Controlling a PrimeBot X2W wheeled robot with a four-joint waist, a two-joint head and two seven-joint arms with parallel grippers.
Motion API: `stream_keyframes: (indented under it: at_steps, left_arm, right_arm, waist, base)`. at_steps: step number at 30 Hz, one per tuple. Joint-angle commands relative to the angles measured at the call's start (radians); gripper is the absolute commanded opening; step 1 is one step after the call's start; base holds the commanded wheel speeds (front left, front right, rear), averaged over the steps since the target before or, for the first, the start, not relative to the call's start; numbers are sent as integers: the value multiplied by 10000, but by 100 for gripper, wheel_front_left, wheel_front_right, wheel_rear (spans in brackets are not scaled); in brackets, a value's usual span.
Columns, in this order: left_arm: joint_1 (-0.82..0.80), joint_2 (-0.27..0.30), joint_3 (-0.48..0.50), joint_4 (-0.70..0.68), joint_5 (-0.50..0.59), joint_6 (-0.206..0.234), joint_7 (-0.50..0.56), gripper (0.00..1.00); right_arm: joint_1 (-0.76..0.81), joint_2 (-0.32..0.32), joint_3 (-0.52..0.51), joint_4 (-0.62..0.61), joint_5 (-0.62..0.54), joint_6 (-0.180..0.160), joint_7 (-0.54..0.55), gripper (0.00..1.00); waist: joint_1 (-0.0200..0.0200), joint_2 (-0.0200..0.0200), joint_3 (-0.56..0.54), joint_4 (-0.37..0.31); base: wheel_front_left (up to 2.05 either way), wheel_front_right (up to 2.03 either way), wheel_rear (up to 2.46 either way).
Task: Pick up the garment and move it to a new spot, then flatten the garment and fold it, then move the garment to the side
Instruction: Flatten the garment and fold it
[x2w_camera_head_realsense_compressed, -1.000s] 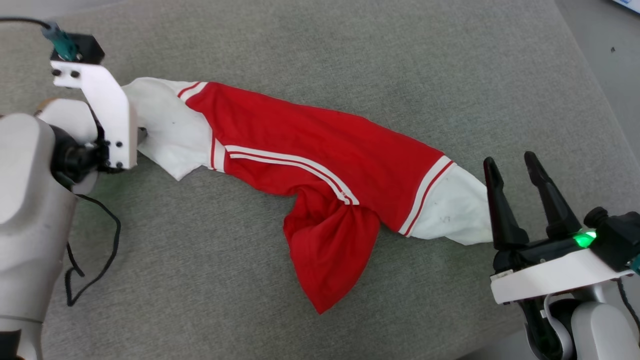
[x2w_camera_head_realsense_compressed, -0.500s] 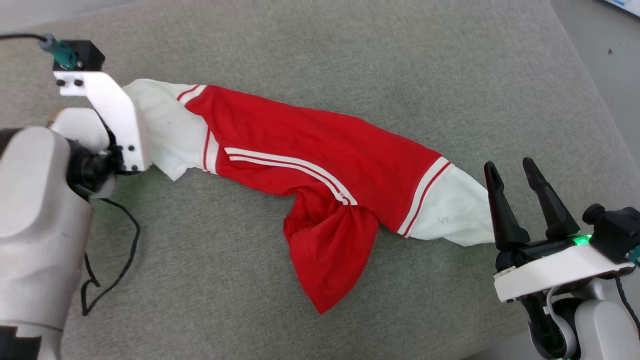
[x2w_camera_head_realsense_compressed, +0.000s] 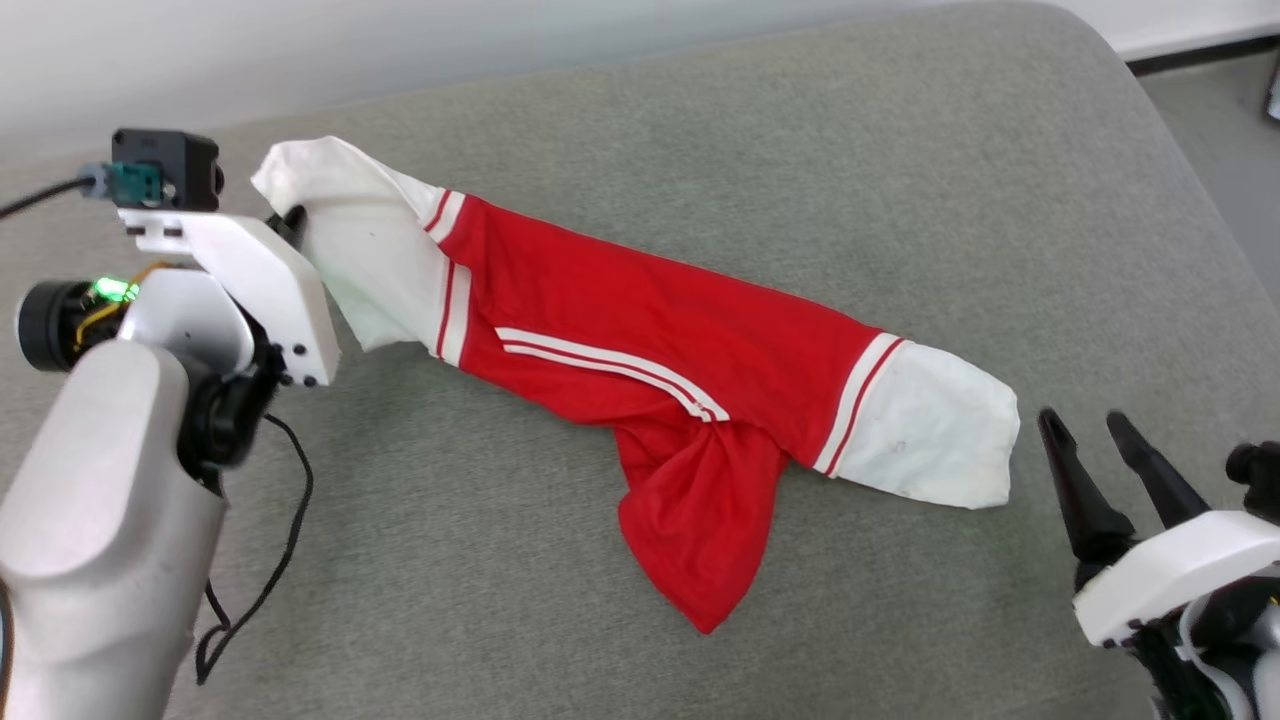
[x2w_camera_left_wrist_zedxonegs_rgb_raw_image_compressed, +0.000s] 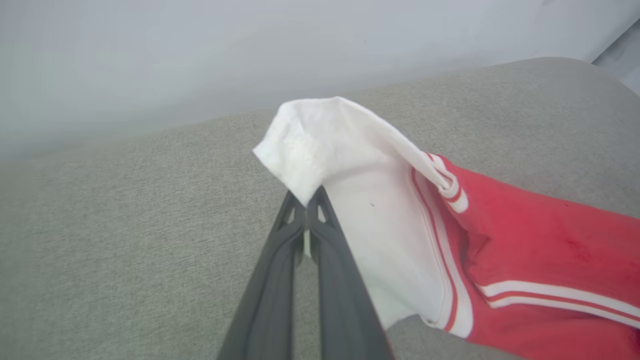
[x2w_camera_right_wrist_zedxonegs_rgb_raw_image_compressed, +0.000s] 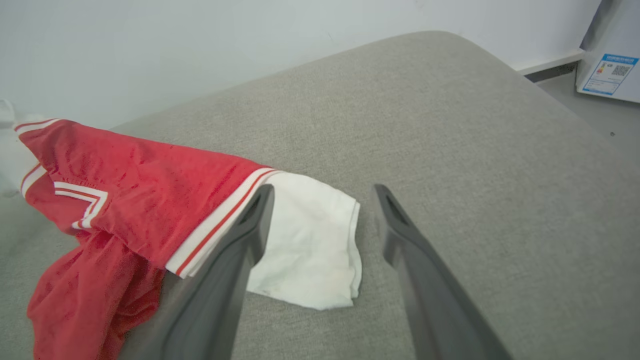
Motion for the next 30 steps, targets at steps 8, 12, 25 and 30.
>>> stream_keyframes:
  at_steps: [8,12,25,30]
  left_arm:
    - [987,-162,-176,-2029,88,417,-168,0]
    - [788,-225,-314,-2471,138,444,-136,0]
    - [759,-217,-428,-2389,69,333,-295,0]
    - [908,-80,-371,-2299,90,290,-474,0]
  right_arm:
    - [-580,-898,-562,1426,781,-5,4062,100]
    - [-1361,-953,-280,2245,916,-5,4942,100]
    - [-2122,-706,728,4463,1467,-2,5888,0]
    - [-2594,-1239,549,3898,1421,-5,5161,0]
  waist:
    - [0,0,-30,867]
    - [0,0,346,1121]
    - [0,0,546,1296]
    - [0,0,272,1267]
  base:
    - [0,0,0]
    - [0,0,0]
    - [0,0,0]
    - [0,0,0]
